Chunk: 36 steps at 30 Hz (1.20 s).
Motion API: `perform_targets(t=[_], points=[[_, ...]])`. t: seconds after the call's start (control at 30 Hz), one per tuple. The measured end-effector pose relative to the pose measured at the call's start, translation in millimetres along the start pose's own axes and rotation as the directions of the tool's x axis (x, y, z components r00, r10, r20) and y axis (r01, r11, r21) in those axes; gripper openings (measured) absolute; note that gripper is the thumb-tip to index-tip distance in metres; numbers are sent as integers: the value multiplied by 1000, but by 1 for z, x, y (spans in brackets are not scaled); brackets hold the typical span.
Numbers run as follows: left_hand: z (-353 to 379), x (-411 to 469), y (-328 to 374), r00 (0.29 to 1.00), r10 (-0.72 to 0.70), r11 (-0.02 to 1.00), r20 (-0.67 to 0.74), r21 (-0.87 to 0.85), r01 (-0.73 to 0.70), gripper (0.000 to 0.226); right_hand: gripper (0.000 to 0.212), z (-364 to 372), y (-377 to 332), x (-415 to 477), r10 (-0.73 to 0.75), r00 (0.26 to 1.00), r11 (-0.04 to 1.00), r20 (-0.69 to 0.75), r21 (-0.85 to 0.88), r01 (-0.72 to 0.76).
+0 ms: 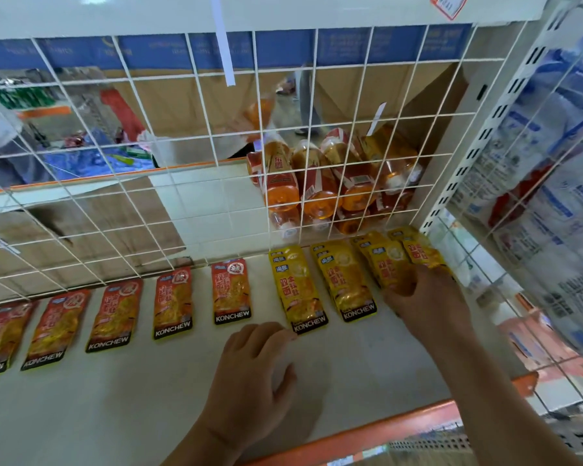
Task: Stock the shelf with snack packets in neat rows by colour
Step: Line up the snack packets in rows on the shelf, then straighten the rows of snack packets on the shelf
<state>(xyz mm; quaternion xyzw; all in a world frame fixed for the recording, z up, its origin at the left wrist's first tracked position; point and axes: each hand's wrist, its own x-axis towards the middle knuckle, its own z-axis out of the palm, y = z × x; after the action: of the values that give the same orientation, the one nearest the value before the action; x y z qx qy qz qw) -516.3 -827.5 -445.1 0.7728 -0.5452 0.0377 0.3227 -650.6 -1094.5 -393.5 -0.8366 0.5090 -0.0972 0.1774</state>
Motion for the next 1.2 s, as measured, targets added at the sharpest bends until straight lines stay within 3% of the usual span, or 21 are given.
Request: perform_targets(t=[0.43, 0.57, 0.67, 1.2], points=[[0, 2, 0, 999, -33, 999, 30, 7, 33, 43, 63, 9, 0, 25, -59, 997, 997, 55, -52, 62], [1, 2, 0, 999, -41, 999, 28, 8, 41, 42, 79, 7, -1, 22, -76, 995, 996, 61, -46, 79], [1, 2, 0, 999, -43, 999, 31, 16, 42, 41, 71, 7, 0, 22, -65, 994, 997, 85, -27, 67], [1, 1, 0, 999, -36, 999, 18, 24, 36, 39, 69, 4, -4, 19, -15, 994, 1000, 106, -9, 16]])
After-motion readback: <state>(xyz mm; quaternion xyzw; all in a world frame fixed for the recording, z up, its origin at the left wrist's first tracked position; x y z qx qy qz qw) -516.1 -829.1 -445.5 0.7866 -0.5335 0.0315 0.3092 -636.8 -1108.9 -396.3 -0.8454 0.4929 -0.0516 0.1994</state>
